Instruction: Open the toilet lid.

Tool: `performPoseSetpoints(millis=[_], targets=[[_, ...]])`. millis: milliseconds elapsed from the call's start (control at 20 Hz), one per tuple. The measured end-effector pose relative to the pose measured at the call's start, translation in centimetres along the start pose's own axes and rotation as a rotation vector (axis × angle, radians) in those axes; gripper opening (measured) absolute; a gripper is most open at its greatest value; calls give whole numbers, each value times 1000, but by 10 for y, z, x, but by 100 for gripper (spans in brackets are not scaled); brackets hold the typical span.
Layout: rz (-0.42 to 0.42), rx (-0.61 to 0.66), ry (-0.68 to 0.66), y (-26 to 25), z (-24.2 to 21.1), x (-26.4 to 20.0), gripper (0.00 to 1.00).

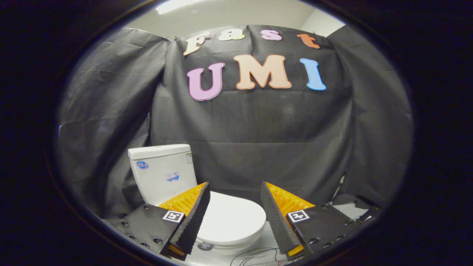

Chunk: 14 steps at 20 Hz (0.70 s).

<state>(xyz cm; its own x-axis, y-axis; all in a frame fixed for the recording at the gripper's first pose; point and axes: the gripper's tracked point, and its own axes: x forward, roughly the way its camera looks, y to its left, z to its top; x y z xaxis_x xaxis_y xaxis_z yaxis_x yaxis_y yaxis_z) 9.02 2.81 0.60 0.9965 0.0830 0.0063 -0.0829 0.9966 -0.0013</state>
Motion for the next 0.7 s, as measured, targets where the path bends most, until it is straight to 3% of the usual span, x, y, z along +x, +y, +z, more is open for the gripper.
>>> performPoseSetpoints(millis=[150, 450, 700], targets=[[-2, 34, -72, 9, 24, 29, 86], [-183, 191, -226, 7, 53, 53, 84], [-298, 311, -212, 19, 18, 45, 83]])
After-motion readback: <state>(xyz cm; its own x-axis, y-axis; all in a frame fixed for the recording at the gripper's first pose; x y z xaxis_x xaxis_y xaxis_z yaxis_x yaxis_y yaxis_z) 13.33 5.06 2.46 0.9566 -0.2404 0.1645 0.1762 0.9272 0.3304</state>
